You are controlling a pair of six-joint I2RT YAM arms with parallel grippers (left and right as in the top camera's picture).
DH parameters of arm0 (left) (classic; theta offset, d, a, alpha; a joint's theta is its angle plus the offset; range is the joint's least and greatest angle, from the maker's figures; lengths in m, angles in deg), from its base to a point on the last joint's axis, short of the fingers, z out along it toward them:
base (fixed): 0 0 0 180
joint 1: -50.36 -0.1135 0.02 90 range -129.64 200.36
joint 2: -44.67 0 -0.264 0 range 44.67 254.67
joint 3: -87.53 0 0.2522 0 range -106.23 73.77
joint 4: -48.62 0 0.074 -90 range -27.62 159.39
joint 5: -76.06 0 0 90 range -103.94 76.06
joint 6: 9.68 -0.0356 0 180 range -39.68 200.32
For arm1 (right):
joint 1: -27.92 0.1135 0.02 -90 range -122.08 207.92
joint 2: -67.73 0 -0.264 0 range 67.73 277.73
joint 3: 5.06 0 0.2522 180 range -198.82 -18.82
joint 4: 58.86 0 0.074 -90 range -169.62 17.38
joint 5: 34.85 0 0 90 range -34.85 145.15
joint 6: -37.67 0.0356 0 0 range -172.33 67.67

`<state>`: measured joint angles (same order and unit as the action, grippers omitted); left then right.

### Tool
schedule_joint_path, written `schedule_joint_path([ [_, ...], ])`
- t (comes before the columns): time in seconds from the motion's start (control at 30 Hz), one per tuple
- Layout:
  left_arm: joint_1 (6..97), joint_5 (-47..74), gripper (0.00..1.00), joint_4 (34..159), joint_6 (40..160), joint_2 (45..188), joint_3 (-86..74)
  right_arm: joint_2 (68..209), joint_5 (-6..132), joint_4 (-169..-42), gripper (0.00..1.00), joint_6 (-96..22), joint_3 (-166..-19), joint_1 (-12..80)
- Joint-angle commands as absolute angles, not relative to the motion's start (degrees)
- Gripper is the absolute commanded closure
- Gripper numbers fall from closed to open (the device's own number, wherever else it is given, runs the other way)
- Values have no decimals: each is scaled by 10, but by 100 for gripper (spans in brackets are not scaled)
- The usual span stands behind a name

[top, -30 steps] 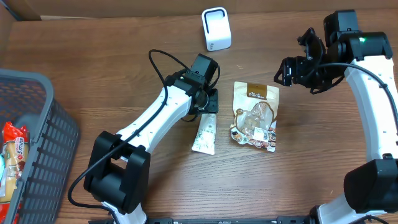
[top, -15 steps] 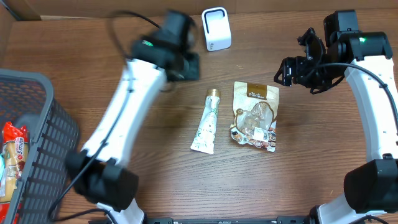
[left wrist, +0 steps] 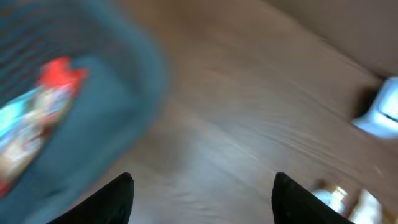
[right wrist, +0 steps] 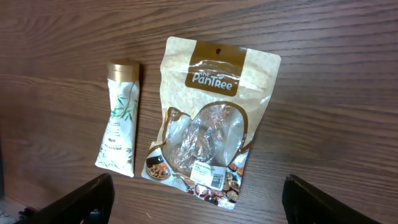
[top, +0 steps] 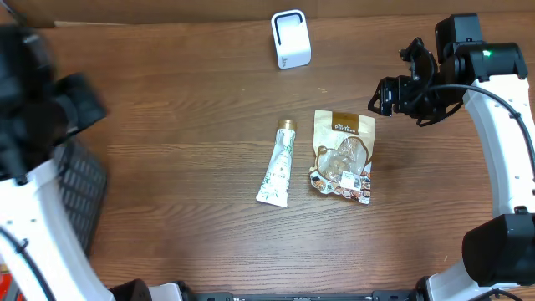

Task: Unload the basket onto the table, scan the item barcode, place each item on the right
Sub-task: 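Move the left gripper back toward the basket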

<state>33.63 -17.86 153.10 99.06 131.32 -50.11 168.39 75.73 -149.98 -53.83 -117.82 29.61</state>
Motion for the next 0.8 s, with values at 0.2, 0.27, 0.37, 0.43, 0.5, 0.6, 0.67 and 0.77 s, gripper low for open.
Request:
schedule_joint_path([
  [0.2, 54, -49, 41, 1536, 912, 1308, -489, 1680, 757, -1499, 13, -541, -1181, 298],
  [0.27, 18, -28, 43, 1523, 910, 1308, -477, 1680, 758, -1499, 13, -541, -1180, 298],
  [0.37, -13, -23, 45, 1504, 910, 1308, -449, 1683, 758, -1494, 13, -541, -1171, 298],
  [0.43, -21, -24, 46, 1491, 910, 1308, -428, 1687, 758, -1494, 13, -541, -1171, 298],
  [0.5, -24, -38, 47, 1481, 910, 1308, -394, 1689, 758, -1494, 13, -541, -1170, 298],
  [0.6, -30, -42, 48, 1465, 913, 1308, -360, 1689, 758, -1495, 13, -541, -1170, 298],
  [0.67, -35, -43, 49, 1452, 917, 1307, -338, 1689, 758, -1497, 13, -541, -1170, 298],
  [0.77, -44, -50, 49, 1432, 925, 1307, -305, 1689, 758, -1497, 13, -541, -1170, 298],
])
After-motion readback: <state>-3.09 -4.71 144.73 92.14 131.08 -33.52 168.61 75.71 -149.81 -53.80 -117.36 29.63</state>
